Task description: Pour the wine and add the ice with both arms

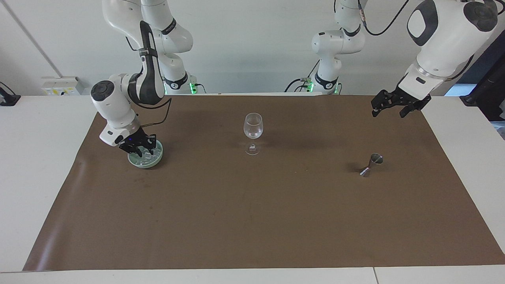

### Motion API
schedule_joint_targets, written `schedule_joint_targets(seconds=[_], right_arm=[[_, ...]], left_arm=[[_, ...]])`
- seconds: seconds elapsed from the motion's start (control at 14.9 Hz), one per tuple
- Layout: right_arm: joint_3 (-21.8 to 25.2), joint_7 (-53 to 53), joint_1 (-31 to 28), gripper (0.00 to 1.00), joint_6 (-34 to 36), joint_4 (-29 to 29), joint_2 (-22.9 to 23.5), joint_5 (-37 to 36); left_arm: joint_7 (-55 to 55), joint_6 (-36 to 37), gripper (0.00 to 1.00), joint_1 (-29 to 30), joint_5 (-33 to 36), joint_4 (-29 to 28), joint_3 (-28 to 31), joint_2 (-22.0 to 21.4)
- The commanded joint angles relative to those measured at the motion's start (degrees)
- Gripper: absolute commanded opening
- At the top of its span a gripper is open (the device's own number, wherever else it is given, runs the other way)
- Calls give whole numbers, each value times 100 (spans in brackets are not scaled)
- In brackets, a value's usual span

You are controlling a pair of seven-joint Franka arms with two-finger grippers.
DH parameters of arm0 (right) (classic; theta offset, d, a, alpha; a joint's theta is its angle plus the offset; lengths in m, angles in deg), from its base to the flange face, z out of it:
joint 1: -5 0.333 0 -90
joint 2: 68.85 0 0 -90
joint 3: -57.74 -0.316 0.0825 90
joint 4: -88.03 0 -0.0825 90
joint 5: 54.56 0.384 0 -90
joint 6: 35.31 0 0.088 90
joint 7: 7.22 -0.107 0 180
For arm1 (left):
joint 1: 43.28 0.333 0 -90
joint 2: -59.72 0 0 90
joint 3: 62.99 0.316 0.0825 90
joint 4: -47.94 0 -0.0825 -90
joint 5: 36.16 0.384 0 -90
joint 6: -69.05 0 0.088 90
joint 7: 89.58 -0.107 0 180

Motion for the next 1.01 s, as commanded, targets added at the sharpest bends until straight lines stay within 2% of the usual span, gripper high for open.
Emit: schedule_joint_targets(seconds=[0.0, 0.13, 0.34, 0.61, 0.67, 0.81, 0.94], right_arm=[[-36, 78, -37, 45, -138, 104, -41, 52], [-36, 86, -37, 45, -138, 104, -41, 52], [-36, 78, -29, 33, -138, 113, -41, 52], [-36, 104, -11, 29, -130, 86, -41, 44], [-36, 104, -2, 24, -112, 69, -41, 44], [-36, 121, 7, 22, -24, -62, -23, 44], [-44, 95, 85, 21, 343, -360, 3, 44]], left_arm=[[-189, 115, 100, -11, 107, -94, 38, -143], [-198, 79, 100, 7, 107, -148, 38, -161], [-154, 44, 100, -2, 107, -139, 38, -152], [-154, 71, 100, -27, 28, -139, 73, -161], [-136, 97, 100, -28, 37, -148, 91, -161], [-136, 71, 100, -28, 54, -148, 65, -161], [-136, 79, 100, 24, 55, -148, 65, -161]])
